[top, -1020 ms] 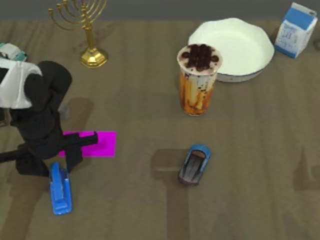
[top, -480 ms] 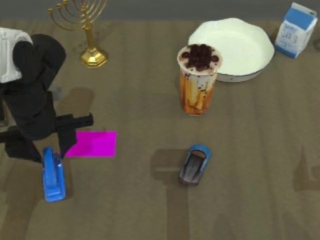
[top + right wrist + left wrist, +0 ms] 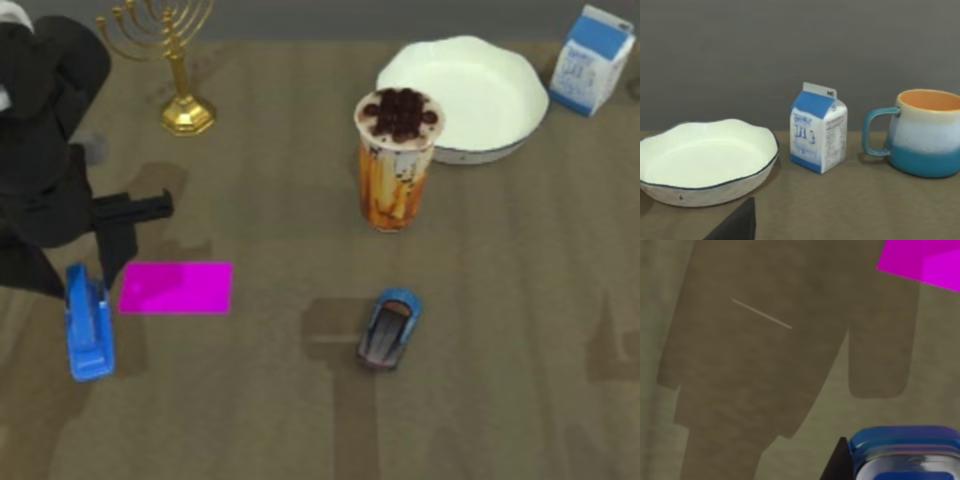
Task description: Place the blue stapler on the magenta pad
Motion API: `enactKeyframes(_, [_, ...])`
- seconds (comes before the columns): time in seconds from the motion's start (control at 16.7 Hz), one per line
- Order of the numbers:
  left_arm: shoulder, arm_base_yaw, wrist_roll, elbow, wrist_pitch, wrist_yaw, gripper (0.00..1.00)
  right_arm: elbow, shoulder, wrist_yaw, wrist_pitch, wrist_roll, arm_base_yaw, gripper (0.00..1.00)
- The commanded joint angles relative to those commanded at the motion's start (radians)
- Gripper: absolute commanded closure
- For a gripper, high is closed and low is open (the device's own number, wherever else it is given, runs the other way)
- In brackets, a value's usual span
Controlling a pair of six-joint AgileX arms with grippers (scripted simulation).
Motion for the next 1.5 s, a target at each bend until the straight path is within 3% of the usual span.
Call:
enactKeyframes(0.24, [0.017, -0.012, 0.035, 0.015, -0.003, 0.0, 1.0, 0.0, 0.0, 0.0, 0.0, 0.0, 0.0, 0.0])
enactKeyframes(0.48, [0.081, -0.044, 0.222, 0.1, -0.031, 0.0, 1.0, 0.0, 0.0, 0.0, 0.0, 0.0, 0.0, 0.0])
enactKeyframes(0.66, [0.148, -0.076, 0.449, 0.182, -0.062, 0.0, 1.0, 0.0, 0.0, 0.0, 0.0, 0.0, 0.0, 0.0])
enactKeyframes(1.2, [0.341, -0.188, 1.319, 0.423, -0.145, 0.003, 1.0, 0.0, 0.0, 0.0, 0.0, 0.0, 0.0, 0.0])
enactKeyframes(1.5, [0.371, -0.225, 1.579, 0.506, -0.144, 0.002, 1.0, 0.0, 0.0, 0.0, 0.0, 0.0, 0.0, 0.0])
